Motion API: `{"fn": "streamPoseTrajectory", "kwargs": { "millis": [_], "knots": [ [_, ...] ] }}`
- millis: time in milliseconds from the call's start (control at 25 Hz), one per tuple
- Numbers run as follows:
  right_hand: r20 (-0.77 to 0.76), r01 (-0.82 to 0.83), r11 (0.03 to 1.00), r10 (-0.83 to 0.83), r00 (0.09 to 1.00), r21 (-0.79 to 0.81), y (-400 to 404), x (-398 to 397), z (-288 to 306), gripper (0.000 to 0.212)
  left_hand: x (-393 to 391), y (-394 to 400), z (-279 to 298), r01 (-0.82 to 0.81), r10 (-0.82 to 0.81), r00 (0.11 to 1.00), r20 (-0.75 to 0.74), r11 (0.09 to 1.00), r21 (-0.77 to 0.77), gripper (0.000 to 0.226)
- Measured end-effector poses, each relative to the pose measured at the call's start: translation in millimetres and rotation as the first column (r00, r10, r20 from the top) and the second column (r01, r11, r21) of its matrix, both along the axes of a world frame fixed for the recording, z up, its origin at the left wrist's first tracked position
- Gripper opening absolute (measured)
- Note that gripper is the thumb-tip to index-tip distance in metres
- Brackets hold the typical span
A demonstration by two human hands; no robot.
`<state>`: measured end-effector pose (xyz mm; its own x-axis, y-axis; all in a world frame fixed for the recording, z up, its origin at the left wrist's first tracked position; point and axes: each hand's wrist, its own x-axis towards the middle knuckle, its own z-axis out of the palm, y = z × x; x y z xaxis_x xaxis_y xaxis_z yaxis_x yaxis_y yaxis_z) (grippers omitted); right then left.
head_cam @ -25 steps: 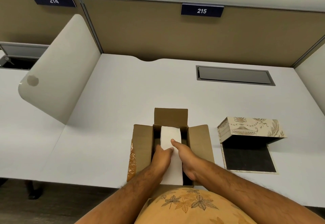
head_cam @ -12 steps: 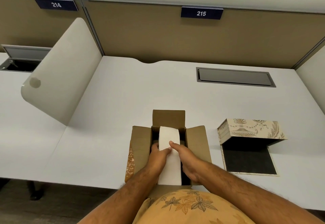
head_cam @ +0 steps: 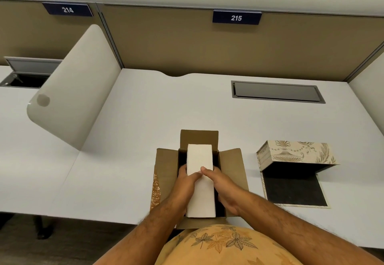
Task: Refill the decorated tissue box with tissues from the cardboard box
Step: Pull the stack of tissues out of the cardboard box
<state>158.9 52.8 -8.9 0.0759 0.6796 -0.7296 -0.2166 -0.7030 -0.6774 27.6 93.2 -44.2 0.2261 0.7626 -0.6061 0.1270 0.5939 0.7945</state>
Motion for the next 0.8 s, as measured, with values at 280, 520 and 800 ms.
{"fn": "streamPoseTrajectory", "kwargs": {
  "millis": [280, 520, 800],
  "knots": [
    [0.086, 0.086, 0.984, -0.1, 0.991, 0.157, 5.2, 7.0, 4.4, 0.065, -10.4, -6.1, 15.3, 0.022, -0.038, 0.993, 0.111, 0.989, 0.145, 0.067],
    [-0.106, 0.19, 0.966, -0.173, 0.979, 0.177, 26.0, 18.1, 17.5, 0.052, -4.5, -9.7, 22.1, 0.028, -0.063, 0.987, 0.148, 0.973, 0.227, 0.07],
    [-0.125, 0.264, 0.928, -0.238, 0.963, 0.264, 35.7, 17.1, 25.5, 0.055, -11.1, -2.3, 33.5, 0.062, -0.073, 0.996, 0.056, 0.98, 0.187, 0.091]
  ]
}}
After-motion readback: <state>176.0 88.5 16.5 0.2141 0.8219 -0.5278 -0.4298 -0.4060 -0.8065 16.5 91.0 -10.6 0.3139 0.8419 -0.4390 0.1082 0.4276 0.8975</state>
